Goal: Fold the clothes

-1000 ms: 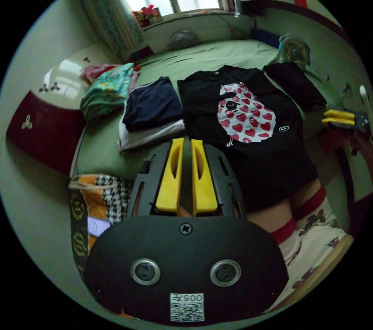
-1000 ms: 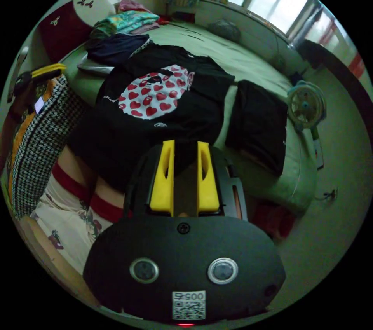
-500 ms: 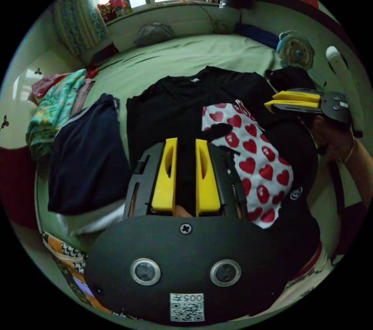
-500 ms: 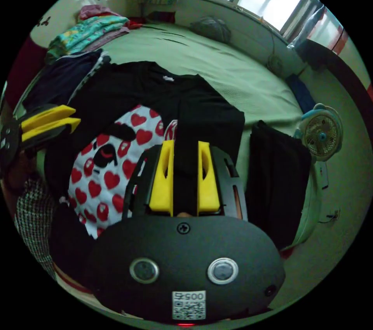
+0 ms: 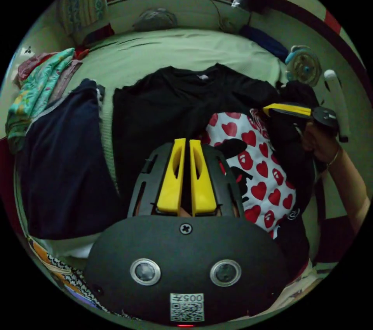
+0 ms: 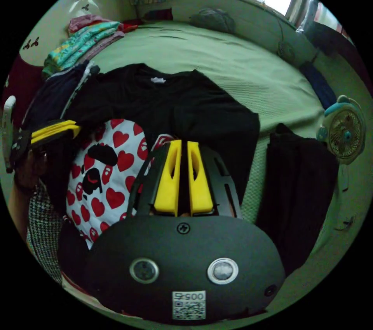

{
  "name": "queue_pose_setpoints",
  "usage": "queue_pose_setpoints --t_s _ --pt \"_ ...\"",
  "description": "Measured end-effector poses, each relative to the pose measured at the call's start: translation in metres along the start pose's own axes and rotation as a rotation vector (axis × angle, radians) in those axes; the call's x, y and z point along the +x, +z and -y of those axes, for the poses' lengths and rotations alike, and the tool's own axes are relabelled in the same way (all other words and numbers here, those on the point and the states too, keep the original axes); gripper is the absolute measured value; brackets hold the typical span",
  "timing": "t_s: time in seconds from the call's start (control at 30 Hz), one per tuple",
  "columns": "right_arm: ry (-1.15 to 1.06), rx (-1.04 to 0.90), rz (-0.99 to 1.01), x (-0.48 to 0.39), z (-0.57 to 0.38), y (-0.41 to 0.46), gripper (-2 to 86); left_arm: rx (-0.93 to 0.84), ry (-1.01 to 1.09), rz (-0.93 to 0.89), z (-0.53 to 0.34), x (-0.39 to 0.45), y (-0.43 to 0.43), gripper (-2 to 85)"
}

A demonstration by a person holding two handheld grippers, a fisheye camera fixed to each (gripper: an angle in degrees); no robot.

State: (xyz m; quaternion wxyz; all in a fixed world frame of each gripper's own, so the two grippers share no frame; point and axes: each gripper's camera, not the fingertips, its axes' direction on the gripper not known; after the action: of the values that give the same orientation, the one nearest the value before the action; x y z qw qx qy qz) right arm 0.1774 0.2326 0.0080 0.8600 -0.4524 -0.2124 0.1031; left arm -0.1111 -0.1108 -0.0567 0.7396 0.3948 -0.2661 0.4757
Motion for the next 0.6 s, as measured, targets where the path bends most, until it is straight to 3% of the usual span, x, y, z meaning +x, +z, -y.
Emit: queue_pose_setpoints --t_s 0.17,0.33,0.6 --pt "0.151 0.077 -0.127 0.073 0.005 -0.039 -0.9 0.118 -0.201 0.129 -0.007 -0.071 -0.046 1.5" --pt "0.317 -0.045 -0.211 0.145 -0.029 -0.048 -1.1 0.022 -0.315 0.261 -0.041 -0.129 -0.057 0.6" --pt "0.079 -0.026 -0.079 0.055 -0.114 -0.079 -0.9 -0.023 -0.201 0.168 -0.107 -0.055 -0.065 -0.7"
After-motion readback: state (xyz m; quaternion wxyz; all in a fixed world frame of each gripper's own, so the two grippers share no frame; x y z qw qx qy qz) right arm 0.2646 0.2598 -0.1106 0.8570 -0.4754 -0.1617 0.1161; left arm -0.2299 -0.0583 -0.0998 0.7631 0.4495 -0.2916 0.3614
